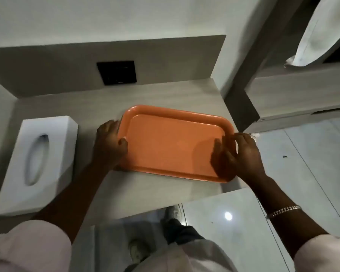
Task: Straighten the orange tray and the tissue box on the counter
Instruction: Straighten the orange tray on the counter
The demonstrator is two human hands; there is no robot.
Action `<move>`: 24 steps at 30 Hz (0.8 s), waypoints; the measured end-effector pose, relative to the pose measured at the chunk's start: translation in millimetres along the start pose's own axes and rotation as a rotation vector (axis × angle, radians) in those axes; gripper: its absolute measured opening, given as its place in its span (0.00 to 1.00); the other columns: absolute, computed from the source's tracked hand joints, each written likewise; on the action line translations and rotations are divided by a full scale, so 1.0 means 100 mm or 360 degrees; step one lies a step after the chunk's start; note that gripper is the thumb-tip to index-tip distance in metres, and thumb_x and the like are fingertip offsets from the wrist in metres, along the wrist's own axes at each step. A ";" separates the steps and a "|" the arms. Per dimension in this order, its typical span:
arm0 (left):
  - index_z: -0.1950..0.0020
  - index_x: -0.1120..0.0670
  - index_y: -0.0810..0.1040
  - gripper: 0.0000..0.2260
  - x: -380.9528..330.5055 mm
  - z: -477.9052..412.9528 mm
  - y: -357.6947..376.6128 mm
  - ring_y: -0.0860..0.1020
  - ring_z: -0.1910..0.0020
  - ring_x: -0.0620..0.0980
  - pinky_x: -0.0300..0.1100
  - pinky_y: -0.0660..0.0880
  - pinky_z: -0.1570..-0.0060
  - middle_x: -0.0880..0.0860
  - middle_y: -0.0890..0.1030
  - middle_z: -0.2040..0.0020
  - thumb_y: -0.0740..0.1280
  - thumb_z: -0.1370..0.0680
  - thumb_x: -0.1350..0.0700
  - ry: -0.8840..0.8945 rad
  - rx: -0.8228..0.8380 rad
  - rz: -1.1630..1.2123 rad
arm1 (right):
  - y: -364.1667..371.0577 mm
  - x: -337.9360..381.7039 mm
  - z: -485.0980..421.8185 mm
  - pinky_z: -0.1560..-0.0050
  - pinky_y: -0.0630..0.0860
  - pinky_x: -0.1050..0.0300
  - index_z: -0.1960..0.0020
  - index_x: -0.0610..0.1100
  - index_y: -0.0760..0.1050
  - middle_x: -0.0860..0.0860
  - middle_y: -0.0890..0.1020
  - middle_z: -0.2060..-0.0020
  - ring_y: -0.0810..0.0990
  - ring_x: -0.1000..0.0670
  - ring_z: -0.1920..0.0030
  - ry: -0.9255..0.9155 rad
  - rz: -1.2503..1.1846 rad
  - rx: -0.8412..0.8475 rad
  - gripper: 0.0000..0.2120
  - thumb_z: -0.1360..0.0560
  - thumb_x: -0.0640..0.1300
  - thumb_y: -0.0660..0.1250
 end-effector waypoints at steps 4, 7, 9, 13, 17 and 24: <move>0.39 0.64 0.78 0.23 0.04 -0.06 0.02 0.78 0.43 0.66 0.54 0.72 0.39 0.67 0.81 0.43 0.59 0.31 0.56 -0.0243 -0.0088 0.0194 | 0.02 -0.16 0.02 0.52 0.80 0.42 0.42 0.38 0.75 0.38 0.81 0.46 0.80 0.37 0.49 0.0154 -0.0199 -0.0100 0.16 0.23 0.47 0.70; 0.48 0.57 0.82 0.15 0.14 -0.08 0.00 0.80 0.50 0.58 0.49 0.74 0.44 0.63 0.83 0.51 0.60 0.29 0.57 -0.0470 -0.0225 0.0448 | 0.03 -0.30 0.03 0.54 0.78 0.54 0.39 0.37 0.77 0.41 0.84 0.48 0.82 0.45 0.56 0.0398 -0.0447 -0.0171 0.16 0.25 0.42 0.72; 0.50 0.58 0.83 0.14 0.22 -0.08 -0.01 0.81 0.50 0.56 0.48 0.74 0.44 0.63 0.84 0.52 0.61 0.29 0.58 -0.0590 -0.0267 0.0558 | 0.04 -0.39 0.03 0.51 0.73 0.59 0.37 0.37 0.77 0.41 0.85 0.51 0.80 0.49 0.59 0.0570 -0.0486 -0.0169 0.18 0.26 0.37 0.71; 0.46 0.61 0.84 0.11 0.35 -0.05 0.01 0.82 0.47 0.57 0.47 0.75 0.44 0.62 0.85 0.48 0.68 0.27 0.61 -0.0712 -0.0252 0.0665 | 0.01 -0.32 0.01 0.51 0.70 0.61 0.43 0.37 0.82 0.40 0.87 0.55 0.82 0.46 0.59 0.0514 -0.0459 -0.0166 0.13 0.27 0.35 0.70; 0.46 0.62 0.83 0.11 0.41 -0.01 -0.02 0.82 0.46 0.59 0.54 0.78 0.42 0.63 0.85 0.48 0.68 0.26 0.64 -0.0794 -0.0277 0.0745 | -0.07 -0.23 -0.12 0.49 0.70 0.58 0.43 0.37 0.82 0.39 0.86 0.55 0.82 0.44 0.59 0.0373 -0.0471 -0.0228 0.11 0.25 0.35 0.70; 0.48 0.59 0.84 0.09 0.49 -0.12 -0.17 0.79 0.59 0.50 0.35 0.77 0.58 0.53 0.83 0.56 0.68 0.26 0.64 -0.0797 -0.0343 0.0849 | -0.11 0.02 -0.71 0.58 0.74 0.60 0.50 0.37 0.83 0.40 0.86 0.62 0.78 0.49 0.65 0.0114 -0.0480 -0.0178 0.08 0.27 0.31 0.69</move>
Point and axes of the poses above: each hand's wrist, its own z-axis away from the middle knuckle, its own y-axis out of the palm, x = y × z, the point moved 8 cm from there along -z, towards the middle knuckle
